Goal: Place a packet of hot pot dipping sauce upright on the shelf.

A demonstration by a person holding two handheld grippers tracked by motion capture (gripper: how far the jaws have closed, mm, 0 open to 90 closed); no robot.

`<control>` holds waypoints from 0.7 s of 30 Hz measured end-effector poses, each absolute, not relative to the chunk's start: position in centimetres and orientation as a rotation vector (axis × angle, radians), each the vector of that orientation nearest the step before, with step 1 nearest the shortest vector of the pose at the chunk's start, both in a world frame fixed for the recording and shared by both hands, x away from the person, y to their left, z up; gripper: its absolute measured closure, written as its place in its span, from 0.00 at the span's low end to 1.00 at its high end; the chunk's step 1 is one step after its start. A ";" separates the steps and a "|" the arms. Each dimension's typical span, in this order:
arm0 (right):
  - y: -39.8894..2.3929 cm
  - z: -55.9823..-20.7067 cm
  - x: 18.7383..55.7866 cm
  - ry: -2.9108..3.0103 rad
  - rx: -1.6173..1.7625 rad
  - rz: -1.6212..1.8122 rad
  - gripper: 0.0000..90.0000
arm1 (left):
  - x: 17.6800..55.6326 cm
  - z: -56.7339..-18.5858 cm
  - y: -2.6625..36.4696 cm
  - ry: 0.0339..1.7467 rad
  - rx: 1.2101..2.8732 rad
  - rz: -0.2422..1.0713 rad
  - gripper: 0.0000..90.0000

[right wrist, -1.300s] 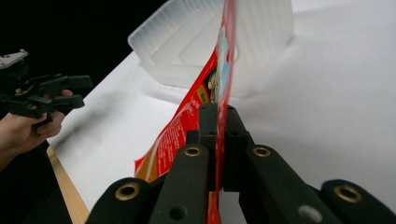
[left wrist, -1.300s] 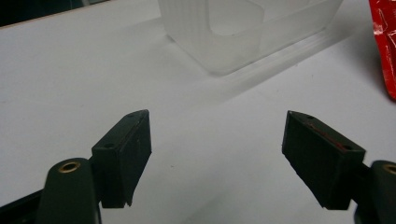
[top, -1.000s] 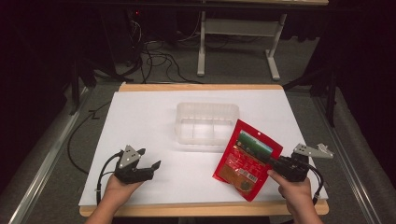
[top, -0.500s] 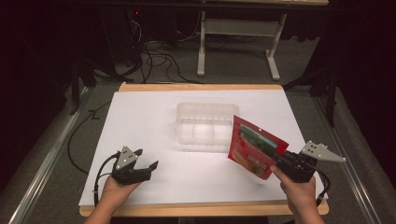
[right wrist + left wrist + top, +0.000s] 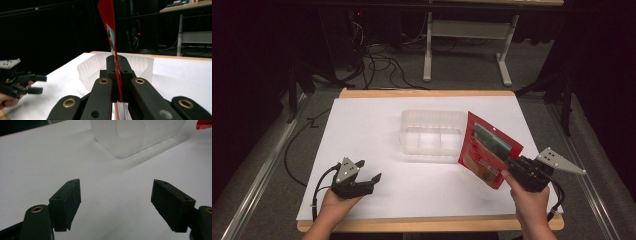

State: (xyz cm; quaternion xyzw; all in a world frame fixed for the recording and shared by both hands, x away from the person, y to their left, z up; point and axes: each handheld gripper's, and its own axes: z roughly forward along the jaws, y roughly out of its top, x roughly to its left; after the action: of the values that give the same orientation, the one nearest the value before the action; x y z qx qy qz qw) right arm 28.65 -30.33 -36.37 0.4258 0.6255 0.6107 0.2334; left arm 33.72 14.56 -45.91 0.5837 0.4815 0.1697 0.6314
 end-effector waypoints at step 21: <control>-26.1 -32.4 34.4 1.683 1.180 1.569 1.00 | 33.6 -45.8 14.7 1.078 1.345 0.380 0.27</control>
State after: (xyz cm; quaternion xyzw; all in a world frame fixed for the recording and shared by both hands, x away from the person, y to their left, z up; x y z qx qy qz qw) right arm 34.42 -26.09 -32.36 0.4388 0.6260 0.5834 0.2744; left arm 33.56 14.73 -45.85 0.5885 0.4717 0.1665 0.6352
